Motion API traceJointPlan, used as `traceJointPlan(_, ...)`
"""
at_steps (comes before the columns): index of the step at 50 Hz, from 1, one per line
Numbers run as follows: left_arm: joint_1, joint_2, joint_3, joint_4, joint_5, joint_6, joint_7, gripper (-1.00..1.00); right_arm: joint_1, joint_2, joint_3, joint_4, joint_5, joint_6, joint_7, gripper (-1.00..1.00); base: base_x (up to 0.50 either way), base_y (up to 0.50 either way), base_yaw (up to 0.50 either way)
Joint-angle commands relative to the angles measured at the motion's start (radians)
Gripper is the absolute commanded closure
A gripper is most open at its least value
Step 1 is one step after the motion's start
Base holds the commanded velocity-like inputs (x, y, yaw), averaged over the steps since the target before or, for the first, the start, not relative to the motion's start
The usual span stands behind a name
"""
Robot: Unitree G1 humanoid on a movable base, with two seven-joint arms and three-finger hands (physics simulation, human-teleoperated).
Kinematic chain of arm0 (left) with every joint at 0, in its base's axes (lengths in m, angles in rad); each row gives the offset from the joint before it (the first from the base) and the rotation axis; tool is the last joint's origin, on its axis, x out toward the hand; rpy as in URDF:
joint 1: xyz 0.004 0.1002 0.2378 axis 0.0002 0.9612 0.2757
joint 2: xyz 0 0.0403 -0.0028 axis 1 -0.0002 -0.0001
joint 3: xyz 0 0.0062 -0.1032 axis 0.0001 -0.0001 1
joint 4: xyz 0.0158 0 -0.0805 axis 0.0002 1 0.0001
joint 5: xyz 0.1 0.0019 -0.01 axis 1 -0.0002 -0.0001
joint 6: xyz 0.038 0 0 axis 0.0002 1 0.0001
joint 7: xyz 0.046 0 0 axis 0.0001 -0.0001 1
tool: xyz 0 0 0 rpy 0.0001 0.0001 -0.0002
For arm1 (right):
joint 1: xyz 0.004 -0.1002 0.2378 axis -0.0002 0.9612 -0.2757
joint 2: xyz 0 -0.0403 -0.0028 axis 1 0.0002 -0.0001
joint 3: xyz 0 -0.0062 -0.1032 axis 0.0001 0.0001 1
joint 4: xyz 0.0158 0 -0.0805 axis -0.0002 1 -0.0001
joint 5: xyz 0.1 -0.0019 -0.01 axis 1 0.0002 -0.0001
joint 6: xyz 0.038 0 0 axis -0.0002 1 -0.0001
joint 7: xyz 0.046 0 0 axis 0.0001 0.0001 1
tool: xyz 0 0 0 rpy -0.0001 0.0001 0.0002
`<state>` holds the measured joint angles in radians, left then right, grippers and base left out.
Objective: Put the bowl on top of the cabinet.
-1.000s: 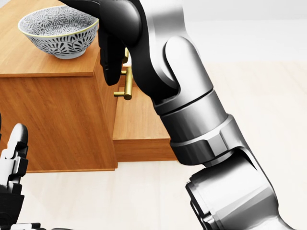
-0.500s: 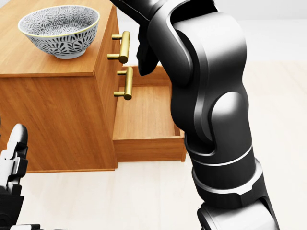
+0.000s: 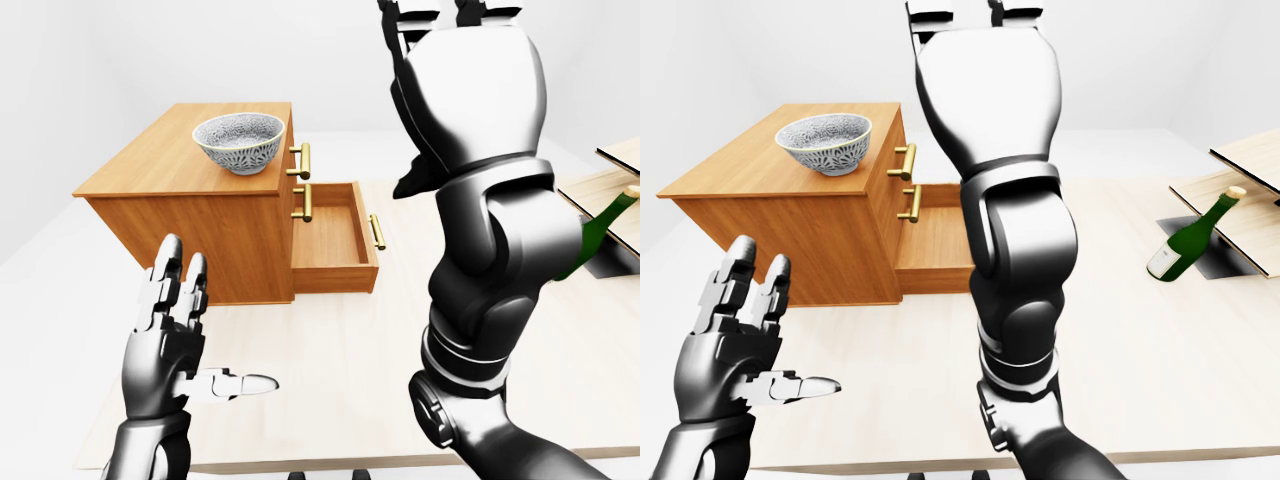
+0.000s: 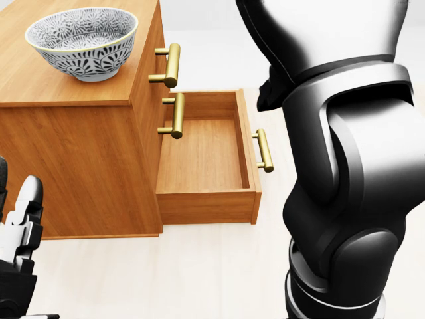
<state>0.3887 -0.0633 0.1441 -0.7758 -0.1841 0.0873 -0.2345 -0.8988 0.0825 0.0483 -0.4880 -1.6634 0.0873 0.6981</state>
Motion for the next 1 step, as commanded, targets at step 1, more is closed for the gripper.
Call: traceJointPlan(1,0.006,0.001,-0.004,0.001,0.002,0.0,-0.001,-1.0,0.089,0.024,-0.015,-0.147,-0.115,0.0,0.0,-1.0,0.0,0.0,0.0)
